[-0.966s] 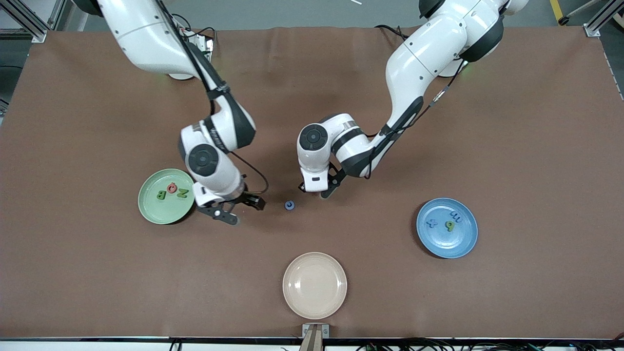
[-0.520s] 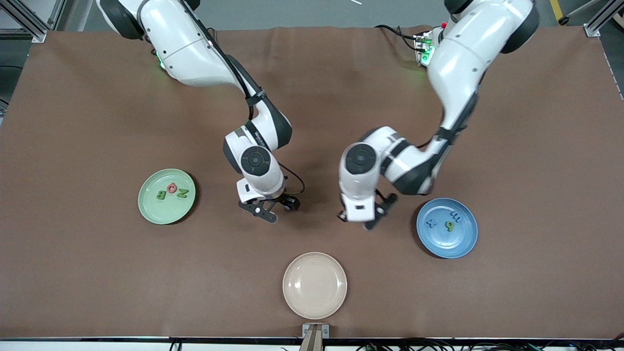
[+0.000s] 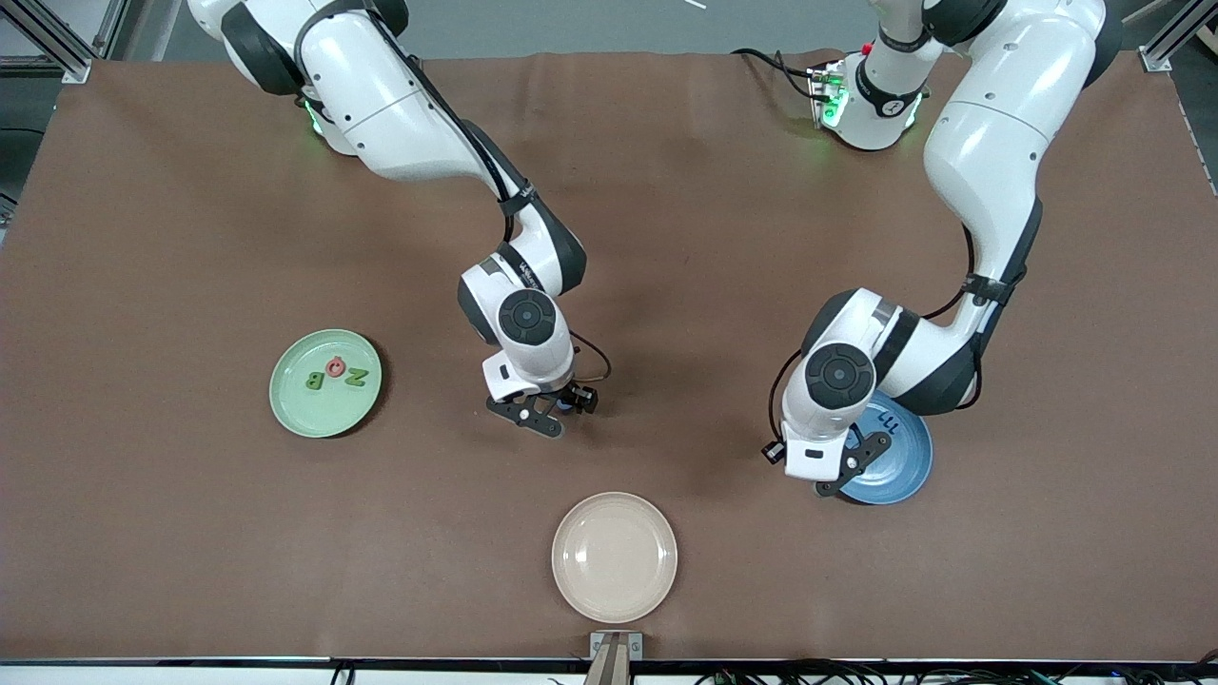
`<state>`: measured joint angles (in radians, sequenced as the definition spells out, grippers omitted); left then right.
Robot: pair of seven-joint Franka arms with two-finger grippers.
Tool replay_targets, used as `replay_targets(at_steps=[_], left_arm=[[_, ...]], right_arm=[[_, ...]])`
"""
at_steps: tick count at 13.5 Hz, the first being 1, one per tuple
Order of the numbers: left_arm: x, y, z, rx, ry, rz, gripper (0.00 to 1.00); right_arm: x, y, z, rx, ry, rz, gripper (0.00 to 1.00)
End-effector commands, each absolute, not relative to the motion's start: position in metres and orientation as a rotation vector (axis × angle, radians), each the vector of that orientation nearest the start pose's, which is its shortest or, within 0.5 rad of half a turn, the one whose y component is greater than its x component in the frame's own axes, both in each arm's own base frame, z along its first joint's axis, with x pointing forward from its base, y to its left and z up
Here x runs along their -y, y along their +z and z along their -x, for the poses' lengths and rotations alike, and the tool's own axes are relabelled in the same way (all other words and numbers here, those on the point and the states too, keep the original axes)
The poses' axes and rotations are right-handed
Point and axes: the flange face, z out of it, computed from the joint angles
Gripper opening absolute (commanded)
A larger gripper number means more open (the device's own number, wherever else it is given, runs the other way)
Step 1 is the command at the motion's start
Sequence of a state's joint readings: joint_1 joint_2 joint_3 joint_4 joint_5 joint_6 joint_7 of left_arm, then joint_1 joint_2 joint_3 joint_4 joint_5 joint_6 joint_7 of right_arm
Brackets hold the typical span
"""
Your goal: Sort upper and lower case letters into plates
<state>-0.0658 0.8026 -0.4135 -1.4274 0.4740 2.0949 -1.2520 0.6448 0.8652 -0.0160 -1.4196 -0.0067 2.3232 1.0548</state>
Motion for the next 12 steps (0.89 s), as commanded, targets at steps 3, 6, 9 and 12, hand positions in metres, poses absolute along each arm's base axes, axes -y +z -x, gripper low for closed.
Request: replay_targets(at_steps=[3,6,9,12], left_arm=[[0.192,0.239,-0.681,0.896,-0.04,2.866,0.03],[0.156,0.231,-0.686,0.897,-0.012,2.864,0.05],[0.131,0.227,-0.689,0.908,0.005,2.858,0.96],[0.132,0.249,-0.692,0.854,-0.031,2.88,0.99]], right_arm=[[-0.442,0.182,-0.586,-0.634,-0.095,3.071,0.73],[-0.442,0.18,-0.585,-0.628,-0.092,3.076,0.53],[-0.441,0.181,-0.586,-0.621,-0.092,3.078,0.15],[-0.428,0.189,-0.597,-0.629,-0.098,3.073,0.0]])
